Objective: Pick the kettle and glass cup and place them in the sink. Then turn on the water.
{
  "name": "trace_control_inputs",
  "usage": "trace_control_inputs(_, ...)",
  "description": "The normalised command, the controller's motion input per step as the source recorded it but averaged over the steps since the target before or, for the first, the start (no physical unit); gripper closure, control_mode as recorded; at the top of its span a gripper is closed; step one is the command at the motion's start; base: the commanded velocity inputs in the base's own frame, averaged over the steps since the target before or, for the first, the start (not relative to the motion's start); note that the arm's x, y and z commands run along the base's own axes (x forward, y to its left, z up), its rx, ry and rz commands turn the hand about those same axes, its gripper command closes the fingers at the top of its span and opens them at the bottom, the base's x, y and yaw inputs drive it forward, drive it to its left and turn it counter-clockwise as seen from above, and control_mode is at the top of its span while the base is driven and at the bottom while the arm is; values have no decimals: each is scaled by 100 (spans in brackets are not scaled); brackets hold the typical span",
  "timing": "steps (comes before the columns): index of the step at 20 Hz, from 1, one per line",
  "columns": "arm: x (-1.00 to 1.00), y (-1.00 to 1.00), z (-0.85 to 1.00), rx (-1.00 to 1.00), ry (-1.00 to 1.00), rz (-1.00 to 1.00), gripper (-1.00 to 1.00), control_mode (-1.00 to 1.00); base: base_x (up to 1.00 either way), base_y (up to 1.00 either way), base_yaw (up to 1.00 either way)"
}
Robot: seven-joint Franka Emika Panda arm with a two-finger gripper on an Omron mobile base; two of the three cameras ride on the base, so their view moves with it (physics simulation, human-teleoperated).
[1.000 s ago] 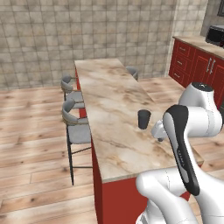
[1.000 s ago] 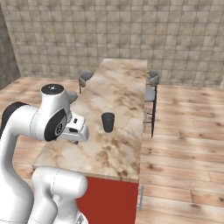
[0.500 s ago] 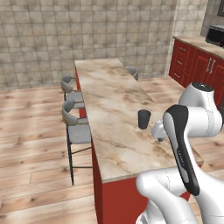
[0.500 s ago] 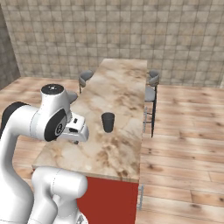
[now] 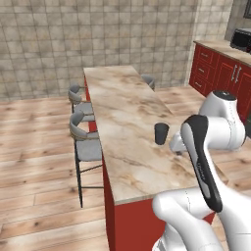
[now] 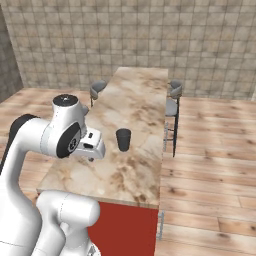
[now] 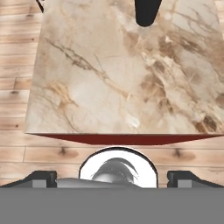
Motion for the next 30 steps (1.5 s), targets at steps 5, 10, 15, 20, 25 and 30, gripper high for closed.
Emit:
trace_control_inputs(5, 40, -20, 0, 0, 0, 0, -100, -100, 0, 0, 0)
trace_control_inputs(10, 42, -10, 0, 0, 1, 0, -100, -100, 0, 0, 0)
trace_control_inputs(15, 29, -3, 0, 0, 5, -2, -100, -100, 0, 0, 0)
trace_control_inputs(20, 27, -1, 0, 0, 10, -6, -100, -100, 0, 0, 0)
trace_control_inputs(25, 27, -9, 0, 0, 10, -7, -100, -100, 0, 0, 0)
trace_control_inputs(30, 30, -18, 0, 0, 8, -5, -100, -100, 0, 0, 0)
